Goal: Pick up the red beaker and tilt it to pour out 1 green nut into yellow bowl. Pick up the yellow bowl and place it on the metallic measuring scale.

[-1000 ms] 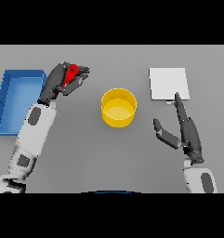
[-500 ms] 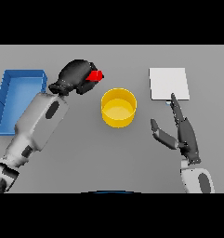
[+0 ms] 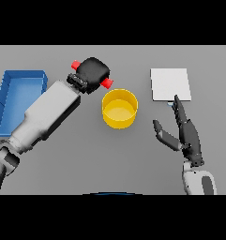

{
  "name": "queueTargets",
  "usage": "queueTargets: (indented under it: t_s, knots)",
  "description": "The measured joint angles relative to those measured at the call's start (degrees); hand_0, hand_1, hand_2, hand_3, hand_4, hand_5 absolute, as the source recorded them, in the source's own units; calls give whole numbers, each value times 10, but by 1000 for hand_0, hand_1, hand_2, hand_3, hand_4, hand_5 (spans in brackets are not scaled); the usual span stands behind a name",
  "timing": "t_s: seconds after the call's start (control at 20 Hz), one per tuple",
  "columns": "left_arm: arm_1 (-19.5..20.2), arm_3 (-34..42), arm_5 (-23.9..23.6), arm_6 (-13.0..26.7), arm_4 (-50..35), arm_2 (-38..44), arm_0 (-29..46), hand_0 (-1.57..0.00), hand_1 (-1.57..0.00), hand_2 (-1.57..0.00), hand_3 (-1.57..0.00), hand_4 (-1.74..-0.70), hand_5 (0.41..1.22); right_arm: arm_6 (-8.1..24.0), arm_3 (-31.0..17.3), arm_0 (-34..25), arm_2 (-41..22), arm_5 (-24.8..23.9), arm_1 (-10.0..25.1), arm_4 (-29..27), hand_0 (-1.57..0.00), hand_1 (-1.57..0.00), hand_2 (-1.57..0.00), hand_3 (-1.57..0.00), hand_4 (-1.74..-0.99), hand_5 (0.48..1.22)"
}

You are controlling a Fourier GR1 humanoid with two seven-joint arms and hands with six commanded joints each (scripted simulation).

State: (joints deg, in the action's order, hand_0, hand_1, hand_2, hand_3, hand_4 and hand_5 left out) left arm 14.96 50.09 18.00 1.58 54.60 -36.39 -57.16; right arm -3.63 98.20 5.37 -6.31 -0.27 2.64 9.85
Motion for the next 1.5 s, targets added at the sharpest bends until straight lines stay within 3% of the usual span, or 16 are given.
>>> queueTargets:
  t_s: [0.2, 0.45, 0.8, 0.95, 1.15, 1.35, 1.5]
  knots:
    - [-2, -11, 17, -49, 38, -48, -28, -1571, -1571, -1571, -1458, -1727, 1219, -7, -11, -6, 1, -13, -3, 13, 1, 1, 1, 1, -1221, 610]
    - [-1, -38, 16, -83, 99, -107, -72, -1571, -1571, -1571, -1534, -1734, 1220, -18, -7, 0, -1, -23, -4, 24, 1, 1, 1, 1, -1185, 575]
    - [-4, -58, 6, -122, 177, -187, -113, -1571, -1571, -1571, -1563, -1736, 1221, -16, -9, -6, 1, -23, -9, 17, 1, 1, 1, 1, -1130, 565]
    - [-9, -73, -11, -136, 208, -216, -131, -1571, -1571, -1571, -1567, -1733, 1221, -31, -6, 5, -4, -24, -5, 29, 1, 1, 1, 1, -1136, 578]
    - [-12, -76, -15, -141, 242, -247, -149, -1571, -1571, -1571, -1569, -1733, 1221, -26, -10, -2, -1, -24, -6, 24, 1, 1, 1, 1, -1130, 577]
    - [-15, -74, -17, -167, 269, -268, -200, -1571, -1571, -1571, -1570, -1731, 1221, -25, -16, -7, -1, -32, -11, 30, 1, 1, 1, 1, -1137, 568]
    - [1, -111, -29, -188, 276, -250, -282, -1571, -1571, -1571, -1571, -1727, 1221, -24, -5, -6, -2, -31, -7, 30, 1, 1, 1, 1, -1133, 557]
